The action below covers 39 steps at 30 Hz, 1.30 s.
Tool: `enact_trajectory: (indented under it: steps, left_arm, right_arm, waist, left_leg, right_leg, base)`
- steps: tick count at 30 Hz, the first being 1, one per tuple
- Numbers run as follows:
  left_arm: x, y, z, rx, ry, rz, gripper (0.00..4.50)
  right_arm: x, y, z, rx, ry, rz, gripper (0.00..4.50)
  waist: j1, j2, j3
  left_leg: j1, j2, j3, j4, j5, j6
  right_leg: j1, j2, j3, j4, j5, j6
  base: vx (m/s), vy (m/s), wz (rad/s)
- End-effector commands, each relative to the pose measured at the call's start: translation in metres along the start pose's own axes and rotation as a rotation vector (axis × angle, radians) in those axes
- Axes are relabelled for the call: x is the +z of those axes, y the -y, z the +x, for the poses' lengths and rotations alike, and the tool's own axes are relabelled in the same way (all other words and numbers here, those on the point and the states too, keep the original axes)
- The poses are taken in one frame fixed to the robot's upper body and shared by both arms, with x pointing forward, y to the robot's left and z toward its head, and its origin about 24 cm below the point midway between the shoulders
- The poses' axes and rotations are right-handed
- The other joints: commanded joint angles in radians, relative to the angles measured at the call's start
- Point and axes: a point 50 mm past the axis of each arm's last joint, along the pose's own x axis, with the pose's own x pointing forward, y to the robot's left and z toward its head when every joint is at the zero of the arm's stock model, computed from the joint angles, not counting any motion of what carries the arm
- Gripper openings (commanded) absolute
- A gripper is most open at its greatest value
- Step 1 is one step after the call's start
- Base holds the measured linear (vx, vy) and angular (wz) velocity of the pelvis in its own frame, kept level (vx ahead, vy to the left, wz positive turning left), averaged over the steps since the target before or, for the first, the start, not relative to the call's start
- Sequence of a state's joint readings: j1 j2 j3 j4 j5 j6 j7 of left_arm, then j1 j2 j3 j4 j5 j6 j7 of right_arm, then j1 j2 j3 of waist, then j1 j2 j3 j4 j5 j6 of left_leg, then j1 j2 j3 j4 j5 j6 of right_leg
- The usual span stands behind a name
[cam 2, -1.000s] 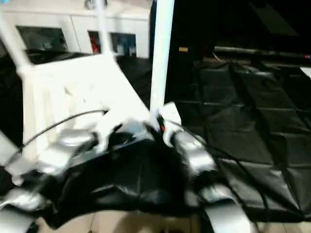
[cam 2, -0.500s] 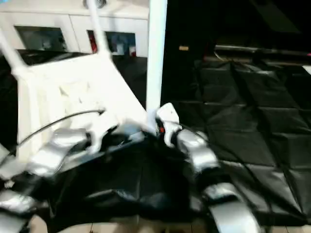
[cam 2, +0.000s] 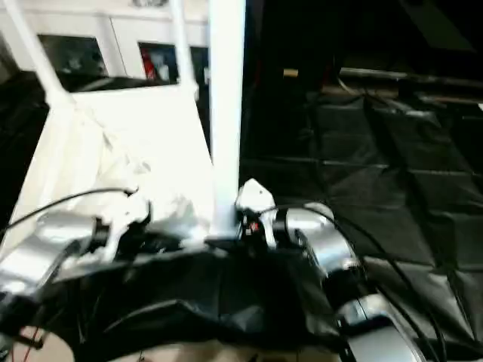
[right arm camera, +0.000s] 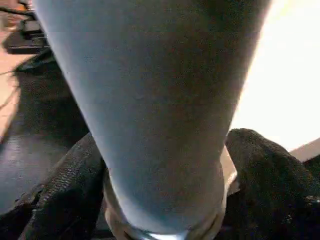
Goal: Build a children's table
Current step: Rotate leg to tighten
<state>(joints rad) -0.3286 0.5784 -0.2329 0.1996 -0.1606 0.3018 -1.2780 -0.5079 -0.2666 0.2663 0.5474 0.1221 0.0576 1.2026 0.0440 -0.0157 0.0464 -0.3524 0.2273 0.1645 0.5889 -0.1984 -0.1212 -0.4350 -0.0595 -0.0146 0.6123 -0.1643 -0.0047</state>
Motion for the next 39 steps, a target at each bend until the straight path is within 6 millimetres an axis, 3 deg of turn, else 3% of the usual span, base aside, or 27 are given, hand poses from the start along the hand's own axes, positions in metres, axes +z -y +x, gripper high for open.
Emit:
enact_trajectory:
  steps: [1,8,13,17,21,23,26,29,30,31,32,34,36,39]
  left_arm:
    - [0.005,0.009,0.002,-0.091,0.017,0.009,0.0]
    - [0.003,0.013,0.0,-0.09,0.015,0.0,0.0]
    - [0.005,0.011,0.001,-0.049,0.031,0.008,0.0]
    - [0.007,0.001,0.007,0.061,0.046,-0.003,0.0]
    - [0.015,-0.01,0.018,0.181,0.085,-0.012,0.0]
    - [0.02,-0.016,0.027,0.237,0.105,-0.016,0.0]
    - [0.028,-0.021,0.042,0.299,0.115,-0.017,0.0]
    - [0.035,-0.023,0.053,0.33,0.128,-0.016,0.0]
    - [0.042,-0.023,0.065,0.324,0.151,-0.011,0.0]
    - [0.045,-0.021,0.071,0.308,0.16,-0.008,0.0]
    - [0.047,-0.019,0.075,0.292,0.166,-0.005,0.0]
    - [0.047,-0.017,0.074,0.274,0.17,0.0,0.0]
    - [0.045,-0.015,0.073,0.251,0.169,0.004,0.0]
    - [0.039,-0.011,0.067,0.203,0.158,0.016,0.0]
  right_arm:
    - [0.0,-0.001,-0.002,0.013,-0.01,0.017,3.71]
    - [-0.001,-0.008,0.003,0.06,-0.009,0.032,3.16]
    - [-0.004,-0.01,0.006,0.051,0.003,0.049,2.79]
    - [-0.006,-0.005,0.014,-0.071,0.054,0.091,2.73]
    - [-0.011,0.005,0.028,-0.283,0.076,0.166,2.72]
    - [-0.013,0.009,0.037,-0.382,0.071,0.206,2.72]
    - [-0.015,0.013,0.051,-0.52,0.059,0.259,2.71]
    - [-0.012,0.015,0.061,-0.58,0.054,0.275,2.71]
    - [-0.007,0.013,0.072,-0.579,0.058,0.267,2.71]
    - [-0.005,0.011,0.076,-0.556,0.071,0.266,3.26]
    - [-0.002,0.009,0.079,-0.521,0.102,0.271,3.4]
    - [-0.001,0.009,0.078,-0.499,0.114,0.271,3.4]
    - [-0.001,0.01,0.074,-0.488,0.115,0.258,3.76]
    - [0.0,0.012,0.065,-0.447,0.098,0.195,3.95]
  waist:
    - [0.004,0.004,-0.056]
    - [0.003,-0.007,-0.06]
    - [0.004,-0.008,-0.06]
    - [0.004,-0.008,-0.056]
    - [-0.007,-0.011,-0.053]
    - [-0.008,-0.006,-0.051]
    - [-0.01,-0.008,-0.051]
    - [-0.009,-0.007,-0.05]
    - [-0.01,-0.007,-0.052]
    - [-0.008,-0.006,-0.053]
    - [-0.007,-0.006,-0.055]
    - [-0.005,-0.005,-0.055]
    - [-0.004,-0.004,-0.057]
    - [-0.003,-0.002,-0.059]
  left_leg:
    - [-0.002,-0.008,0.019,-0.072,-0.218,0.041]
    - [-0.002,-0.01,0.018,-0.071,-0.192,0.034]
    - [-0.003,-0.011,0.019,-0.069,-0.172,0.04]
    - [-0.001,-0.011,0.019,-0.071,-0.211,0.026]
    - [-0.004,-0.014,0.012,-0.076,-0.248,-0.012]
    - [0.0,-0.016,0.013,-0.075,-0.268,-0.014]
    - [0.004,-0.019,0.01,-0.075,-0.297,-0.021]
    - [0.005,-0.019,0.011,-0.075,-0.306,-0.018]
    - [0.002,-0.02,0.01,-0.075,-0.31,-0.016]
    - [0.003,-0.02,0.009,-0.076,-0.313,-0.015]
    - [0.001,-0.018,0.01,-0.075,-0.307,-0.009]
    - [-0.003,-0.018,0.011,-0.075,-0.297,-0.002]
    - [-0.004,-0.018,0.012,-0.075,-0.283,0.004]
    - [-0.006,-0.016,0.012,-0.075,-0.271,0.009]
  right_leg:
    - [0.062,-0.039,0.018,-0.064,-0.21,-0.226]
    - [0.065,-0.038,0.019,-0.058,-0.165,-0.226]
    - [0.066,-0.039,0.019,-0.056,-0.137,-0.231]
    - [0.062,-0.039,0.02,-0.065,-0.212,-0.216]
    - [0.061,-0.042,0.02,-0.075,-0.352,-0.166]
    - [0.054,-0.041,0.02,-0.082,-0.398,-0.147]
    - [0.048,-0.041,0.017,-0.091,-0.484,-0.114]
    - [0.042,-0.038,0.017,-0.095,-0.476,-0.108]
    - [0.045,-0.037,0.016,-0.093,-0.471,-0.108]
    - [0.045,-0.038,0.016,-0.093,-0.469,-0.107]
    - [0.047,-0.039,0.017,-0.091,-0.443,-0.113]
    - [0.048,-0.039,0.018,-0.088,-0.412,-0.123]
    - [0.05,-0.039,0.019,-0.086,-0.379,-0.134]
    - [0.054,-0.04,0.018,-0.081,-0.338,-0.153]
  base:
    - [0.0,0.0,0.0]
    - [0.0,0.0,0.0]
    - [0.0,0.0,0.0]
    - [0.0,0.0,0.0]
    - [0.0,0.0,0.0]
    - [0.0,0.0,0.0]
    - [0.0,0.0,0.0]
    - [0.0,0.0,0.0]
    - [0.0,0.0,0.0]
    - [0.0,0.0,0.0]
    - [0.0,0.0,0.0]
    - [0.0,0.0,0.0]
    - [0.0,0.0,0.0]
    - [0.0,0.0,0.0]
